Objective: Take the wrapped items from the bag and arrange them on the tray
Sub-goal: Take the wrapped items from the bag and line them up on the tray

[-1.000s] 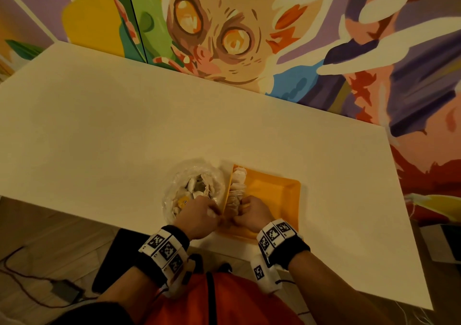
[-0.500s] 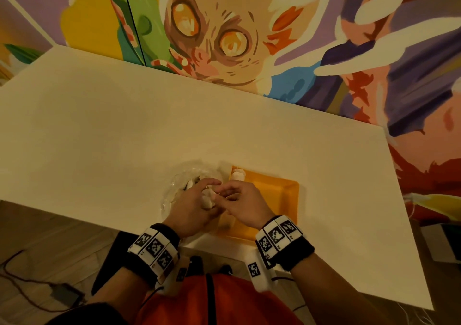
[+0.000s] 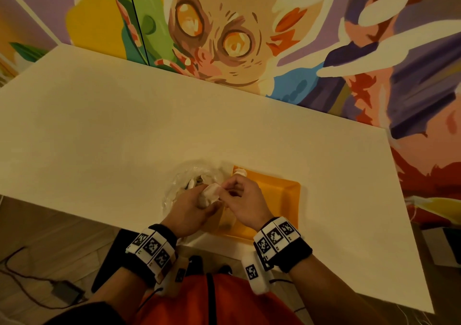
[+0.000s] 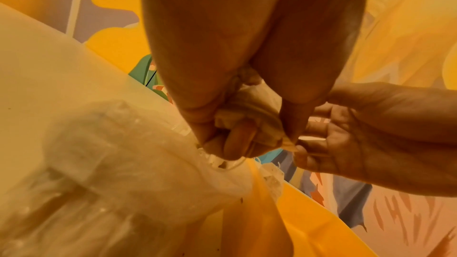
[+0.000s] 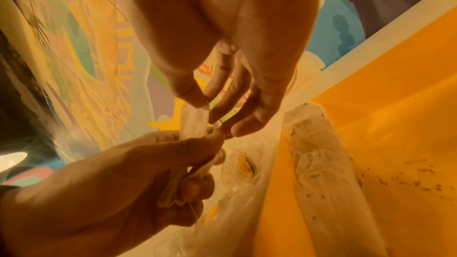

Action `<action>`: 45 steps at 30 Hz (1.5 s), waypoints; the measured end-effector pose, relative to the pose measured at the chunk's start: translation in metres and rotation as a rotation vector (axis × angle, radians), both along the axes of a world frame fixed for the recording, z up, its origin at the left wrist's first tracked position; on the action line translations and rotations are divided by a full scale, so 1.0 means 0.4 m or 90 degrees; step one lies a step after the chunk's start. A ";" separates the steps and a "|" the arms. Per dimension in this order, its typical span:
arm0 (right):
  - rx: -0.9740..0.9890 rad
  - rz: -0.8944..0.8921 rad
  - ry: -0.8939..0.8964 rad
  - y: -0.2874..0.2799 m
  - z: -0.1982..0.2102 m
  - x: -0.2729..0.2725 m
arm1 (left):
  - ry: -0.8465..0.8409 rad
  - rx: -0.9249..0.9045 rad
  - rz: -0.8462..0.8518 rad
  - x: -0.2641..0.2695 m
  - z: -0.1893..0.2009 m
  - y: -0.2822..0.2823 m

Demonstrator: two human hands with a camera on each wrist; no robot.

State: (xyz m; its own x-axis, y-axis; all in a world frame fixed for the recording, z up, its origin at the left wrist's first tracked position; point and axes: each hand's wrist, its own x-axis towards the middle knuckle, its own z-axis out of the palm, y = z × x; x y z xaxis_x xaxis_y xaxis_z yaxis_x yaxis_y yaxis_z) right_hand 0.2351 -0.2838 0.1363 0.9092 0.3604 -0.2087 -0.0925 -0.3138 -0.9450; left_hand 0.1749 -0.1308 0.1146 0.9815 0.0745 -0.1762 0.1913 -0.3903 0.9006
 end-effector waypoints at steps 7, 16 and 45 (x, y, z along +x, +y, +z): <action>0.071 -0.050 -0.008 -0.023 0.030 0.020 | 0.048 -0.023 0.029 0.002 0.020 0.013; 0.021 0.036 -0.069 -0.048 0.015 0.019 | -0.057 -0.020 0.053 0.013 0.052 0.007; -0.502 0.192 0.079 -0.054 -0.123 -0.002 | 0.207 0.219 -0.057 0.007 -0.001 -0.058</action>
